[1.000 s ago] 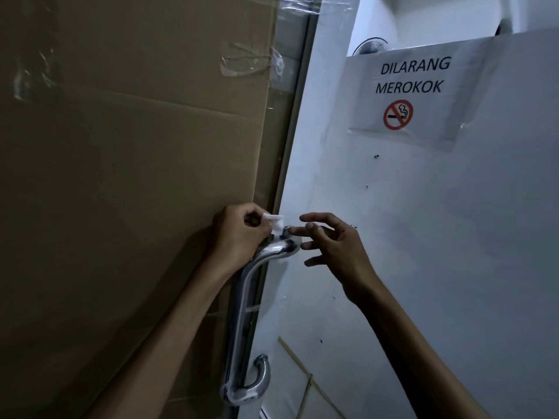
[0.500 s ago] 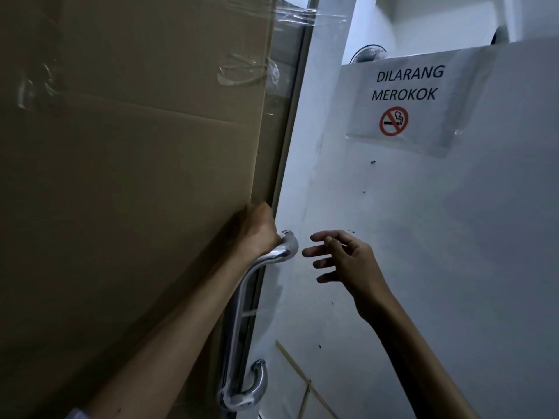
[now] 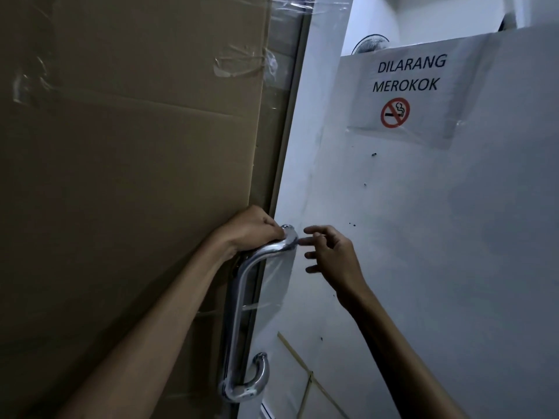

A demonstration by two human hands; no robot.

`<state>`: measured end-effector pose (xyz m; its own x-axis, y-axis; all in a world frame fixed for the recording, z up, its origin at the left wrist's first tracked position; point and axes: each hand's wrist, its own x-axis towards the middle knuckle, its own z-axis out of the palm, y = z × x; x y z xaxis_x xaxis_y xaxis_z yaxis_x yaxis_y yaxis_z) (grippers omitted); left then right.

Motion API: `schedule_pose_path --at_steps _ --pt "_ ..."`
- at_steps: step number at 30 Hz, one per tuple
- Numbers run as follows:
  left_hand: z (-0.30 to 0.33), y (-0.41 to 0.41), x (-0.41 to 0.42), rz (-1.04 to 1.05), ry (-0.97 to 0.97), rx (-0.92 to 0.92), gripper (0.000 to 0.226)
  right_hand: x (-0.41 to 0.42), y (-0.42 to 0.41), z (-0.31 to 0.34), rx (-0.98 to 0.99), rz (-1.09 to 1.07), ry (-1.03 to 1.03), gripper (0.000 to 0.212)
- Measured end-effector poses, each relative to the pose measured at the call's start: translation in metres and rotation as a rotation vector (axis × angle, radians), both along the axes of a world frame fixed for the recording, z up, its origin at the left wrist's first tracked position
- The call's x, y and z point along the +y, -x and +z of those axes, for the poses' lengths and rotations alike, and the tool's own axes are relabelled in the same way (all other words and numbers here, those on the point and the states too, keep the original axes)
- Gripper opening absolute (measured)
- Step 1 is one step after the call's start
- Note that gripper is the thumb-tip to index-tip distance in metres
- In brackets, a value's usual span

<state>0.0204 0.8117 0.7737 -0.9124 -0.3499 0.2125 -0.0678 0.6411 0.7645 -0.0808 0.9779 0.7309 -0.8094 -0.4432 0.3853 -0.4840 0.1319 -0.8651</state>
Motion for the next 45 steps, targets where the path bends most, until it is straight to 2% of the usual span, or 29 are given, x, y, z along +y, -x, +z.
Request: schedule_pose_path --at_steps 2,6,9,11,13,15,19,22,24,27,31,36,40,42,45 --pt "-0.002 -0.006 -0.001 -0.041 -0.017 -0.005 0.028 -0.009 0.005 -0.003 0.12 -0.012 -0.045 0.03" --pt "-0.013 -0.018 -0.012 -0.114 -0.108 0.086 0.031 -0.013 0.009 -0.012 0.227 -0.01 -0.134 0.04" --pt "-0.022 -0.016 -0.011 -0.102 -0.086 0.078 0.051 -0.013 0.005 -0.014 0.303 -0.047 -0.16 0.04" --pt "-0.027 -0.019 -0.013 -0.078 -0.148 0.112 0.05 -0.015 0.001 -0.013 0.346 -0.032 -0.18 0.039" --pt "-0.032 -0.023 -0.017 -0.067 -0.294 0.174 0.041 -0.017 -0.003 -0.011 0.375 -0.02 -0.213 0.04" --pt "-0.038 -0.023 -0.017 -0.052 -0.355 0.216 0.035 -0.018 -0.001 -0.009 0.352 -0.022 -0.214 0.042" --pt "-0.045 -0.017 -0.018 -0.038 -0.293 0.279 0.039 -0.019 0.004 -0.003 0.168 0.067 -0.155 0.056" --pt "-0.052 -0.017 -0.025 -0.03 -0.416 0.381 0.035 -0.017 0.006 0.001 0.114 0.101 -0.156 0.07" --pt "-0.055 -0.014 -0.023 -0.015 -0.376 0.373 0.041 -0.017 0.005 0.003 0.119 0.126 -0.171 0.072" --pt "-0.054 -0.01 -0.024 0.001 -0.186 0.362 0.058 -0.017 0.008 0.002 0.124 0.147 -0.186 0.073" --pt "-0.056 -0.023 -0.033 -0.027 -0.24 0.434 0.042 -0.017 0.014 0.0 0.133 0.173 -0.197 0.071" --pt "-0.059 -0.032 -0.031 0.026 0.01 0.482 0.026 -0.022 0.011 0.0 0.105 0.149 -0.155 0.085" --pt "-0.056 -0.029 -0.03 0.014 -0.026 0.443 0.014 -0.024 0.012 0.0 0.093 0.127 -0.162 0.082" --pt "-0.051 -0.027 -0.024 0.0 0.007 0.423 0.014 -0.026 0.012 -0.001 0.091 0.113 -0.16 0.084" --pt "-0.047 -0.026 -0.016 -0.007 0.055 0.385 0.02 -0.028 0.011 -0.001 0.117 0.096 -0.162 0.072"
